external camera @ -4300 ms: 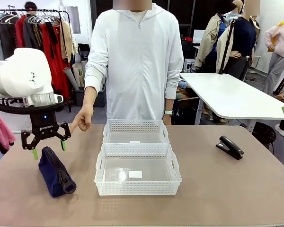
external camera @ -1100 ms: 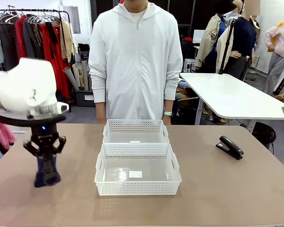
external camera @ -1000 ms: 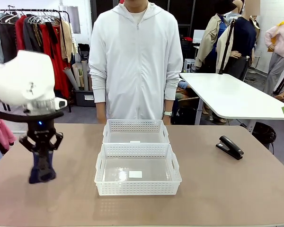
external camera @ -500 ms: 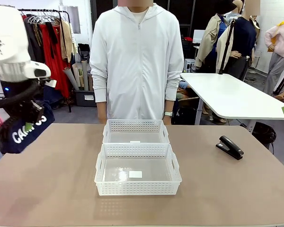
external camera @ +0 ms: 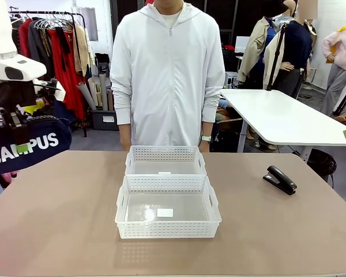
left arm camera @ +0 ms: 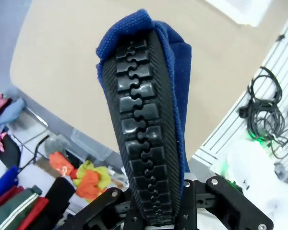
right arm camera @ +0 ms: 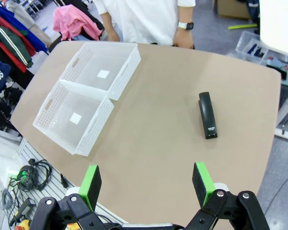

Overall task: Distribute items into two baskets.
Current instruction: Pick up the Pencil pouch that the person points to, then move the picked Pencil pouch towards the Organizing basket indicated by the person, stopping as directed.

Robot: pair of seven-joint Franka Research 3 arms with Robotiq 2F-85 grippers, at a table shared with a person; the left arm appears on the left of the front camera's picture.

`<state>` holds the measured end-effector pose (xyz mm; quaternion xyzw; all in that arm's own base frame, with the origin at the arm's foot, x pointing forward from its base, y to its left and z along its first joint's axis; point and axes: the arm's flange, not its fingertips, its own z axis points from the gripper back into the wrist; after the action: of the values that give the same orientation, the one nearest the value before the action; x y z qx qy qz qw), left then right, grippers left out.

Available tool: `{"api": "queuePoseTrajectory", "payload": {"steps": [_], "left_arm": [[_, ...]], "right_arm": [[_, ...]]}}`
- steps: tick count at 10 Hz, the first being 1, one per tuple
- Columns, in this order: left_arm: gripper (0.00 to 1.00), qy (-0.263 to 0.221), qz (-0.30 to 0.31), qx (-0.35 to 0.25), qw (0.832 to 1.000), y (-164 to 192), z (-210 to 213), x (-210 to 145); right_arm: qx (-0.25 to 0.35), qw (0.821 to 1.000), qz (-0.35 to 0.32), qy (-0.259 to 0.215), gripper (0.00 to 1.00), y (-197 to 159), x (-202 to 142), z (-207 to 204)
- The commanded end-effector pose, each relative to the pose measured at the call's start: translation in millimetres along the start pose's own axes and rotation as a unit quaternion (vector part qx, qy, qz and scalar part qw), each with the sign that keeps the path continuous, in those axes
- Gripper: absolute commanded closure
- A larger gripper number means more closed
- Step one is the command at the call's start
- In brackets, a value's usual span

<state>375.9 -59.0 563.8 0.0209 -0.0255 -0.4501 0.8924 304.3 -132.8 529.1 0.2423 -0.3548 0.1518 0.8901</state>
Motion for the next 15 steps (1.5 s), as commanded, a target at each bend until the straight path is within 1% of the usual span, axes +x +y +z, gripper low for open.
{"api": "queuePoseTrajectory", "payload": {"steps": [1,2,3,15], "left_arm": [[1.00,-0.001,-0.011,-0.014,1.000,13.2,8.2,-1.1],[1.00,0.000,-0.010,-0.012,1.000,15.1,7.6,2.1],[1.00,0.001,-0.008,-0.003,1.000,0.5,4.4,0.9],[1.00,0.001,-0.008,-0.003,1.000,0.5,4.4,0.9]], "right_arm": [[0.010,1.000,0.001,-0.010,0.00,0.8,2.0,-0.1],[0.010,1.000,0.001,-0.010,0.00,0.8,2.0,-0.1],[0.010,1.000,0.001,-0.010,0.00,0.8,2.0,-0.1],[0.010,1.000,0.001,-0.010,0.00,0.8,2.0,-0.1]]}}
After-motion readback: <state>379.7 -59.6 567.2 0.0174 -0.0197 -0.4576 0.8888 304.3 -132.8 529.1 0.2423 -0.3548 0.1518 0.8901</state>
